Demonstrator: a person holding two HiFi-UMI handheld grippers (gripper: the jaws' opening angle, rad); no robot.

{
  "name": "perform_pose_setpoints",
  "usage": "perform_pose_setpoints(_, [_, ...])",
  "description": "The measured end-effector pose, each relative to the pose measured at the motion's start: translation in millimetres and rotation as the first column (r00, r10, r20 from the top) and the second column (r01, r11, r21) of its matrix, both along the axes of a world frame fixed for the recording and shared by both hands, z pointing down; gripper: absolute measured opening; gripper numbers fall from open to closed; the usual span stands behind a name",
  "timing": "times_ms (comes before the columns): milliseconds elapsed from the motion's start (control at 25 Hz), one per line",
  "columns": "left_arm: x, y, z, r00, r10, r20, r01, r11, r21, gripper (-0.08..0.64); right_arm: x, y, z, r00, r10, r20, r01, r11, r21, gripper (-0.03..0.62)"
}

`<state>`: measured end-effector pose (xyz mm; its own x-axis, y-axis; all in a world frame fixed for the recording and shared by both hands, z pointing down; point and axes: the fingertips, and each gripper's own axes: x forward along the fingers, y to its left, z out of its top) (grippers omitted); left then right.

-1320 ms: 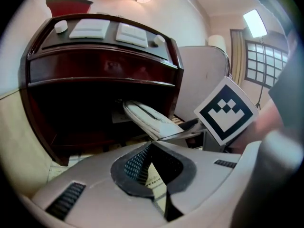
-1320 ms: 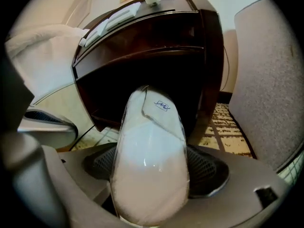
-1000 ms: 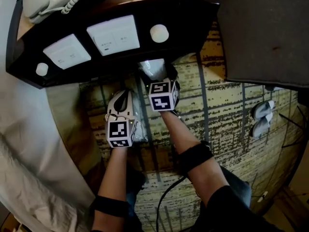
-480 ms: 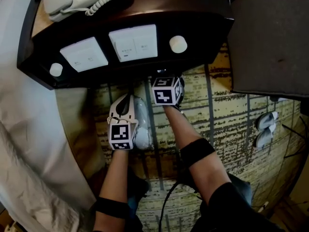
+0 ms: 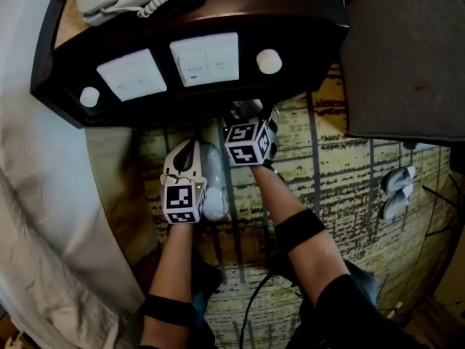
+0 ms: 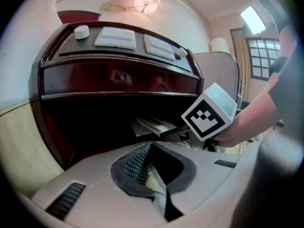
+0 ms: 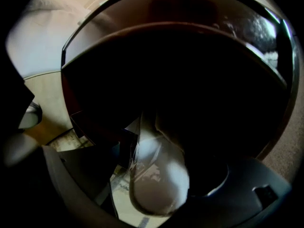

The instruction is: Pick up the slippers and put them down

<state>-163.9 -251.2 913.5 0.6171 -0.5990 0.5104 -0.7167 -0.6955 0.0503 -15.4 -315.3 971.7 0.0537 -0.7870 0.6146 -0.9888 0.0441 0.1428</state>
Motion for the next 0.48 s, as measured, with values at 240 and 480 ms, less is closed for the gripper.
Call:
perform_pose_setpoints(240, [-12.8,21.8,-42.5,0.999,-0.030,0.023,0.031,0.999,-0.041,-0.001,-13.6,52.0,-35.5,0.999,-0.032,0.037,0.036,0.995,-0.089,0.460])
perform_pose_setpoints(480, [-19.4,65.3,-175.0,0.999,-0.011,0.037,0.016,0.993,-0.116,-0.002,-12.2,115.8,-177.7,0.996,-0.047,0.075,0.058,0.988,-0.142,0.268])
